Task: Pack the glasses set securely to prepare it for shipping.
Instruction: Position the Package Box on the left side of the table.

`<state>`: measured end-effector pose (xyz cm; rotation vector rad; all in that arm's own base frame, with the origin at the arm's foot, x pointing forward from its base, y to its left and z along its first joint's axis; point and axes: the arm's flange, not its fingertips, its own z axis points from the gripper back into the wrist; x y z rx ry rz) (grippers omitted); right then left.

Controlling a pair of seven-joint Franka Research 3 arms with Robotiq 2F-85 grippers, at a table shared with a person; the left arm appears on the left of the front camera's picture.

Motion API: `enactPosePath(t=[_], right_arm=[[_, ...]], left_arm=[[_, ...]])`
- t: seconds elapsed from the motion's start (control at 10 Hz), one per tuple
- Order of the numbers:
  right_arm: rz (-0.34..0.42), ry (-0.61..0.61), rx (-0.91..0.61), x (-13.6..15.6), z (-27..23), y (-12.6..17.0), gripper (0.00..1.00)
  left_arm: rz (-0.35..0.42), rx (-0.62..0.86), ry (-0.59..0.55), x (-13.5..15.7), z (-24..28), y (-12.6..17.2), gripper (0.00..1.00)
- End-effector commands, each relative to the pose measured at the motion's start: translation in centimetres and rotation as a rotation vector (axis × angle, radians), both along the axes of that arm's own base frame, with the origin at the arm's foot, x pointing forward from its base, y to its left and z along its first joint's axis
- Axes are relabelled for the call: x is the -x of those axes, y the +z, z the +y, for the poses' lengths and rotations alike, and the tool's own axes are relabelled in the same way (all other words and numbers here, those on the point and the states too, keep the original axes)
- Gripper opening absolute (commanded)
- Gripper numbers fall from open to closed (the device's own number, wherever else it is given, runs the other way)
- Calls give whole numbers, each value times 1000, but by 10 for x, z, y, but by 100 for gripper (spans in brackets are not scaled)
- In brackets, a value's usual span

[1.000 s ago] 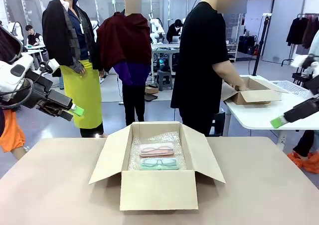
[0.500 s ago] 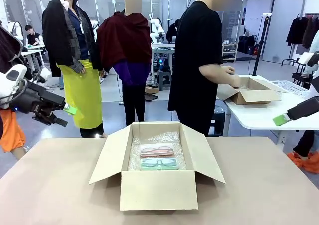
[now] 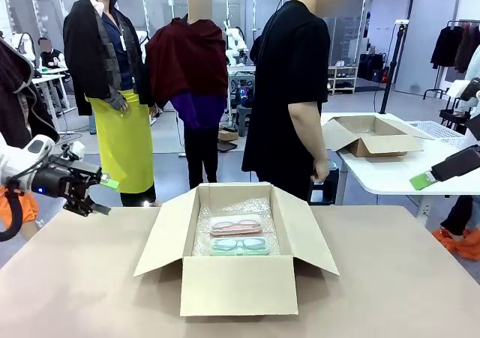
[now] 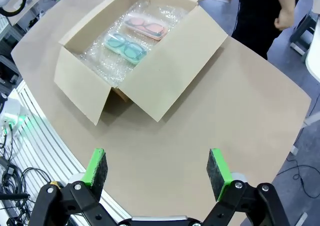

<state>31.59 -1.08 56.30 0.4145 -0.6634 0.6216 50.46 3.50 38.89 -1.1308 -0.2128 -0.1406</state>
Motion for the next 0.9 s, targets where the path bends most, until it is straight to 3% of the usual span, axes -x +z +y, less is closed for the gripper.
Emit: enactPosePath(t=[0.0,0.3,0.4,0.8], right_arm=[[0,-11,9,0,2,-1,100],[0,-11,9,0,2,-1,100],[0,-11,9,0,2,-1,100],[0,-11,9,0,2,-1,100]], left_arm=[[80,19,32,-17,0,-13,100],[147,54,75,-30,-4,-54,100],[141,6,8,-30,-7,-59,100],[134,16,52,-20,-4,-55,100]])
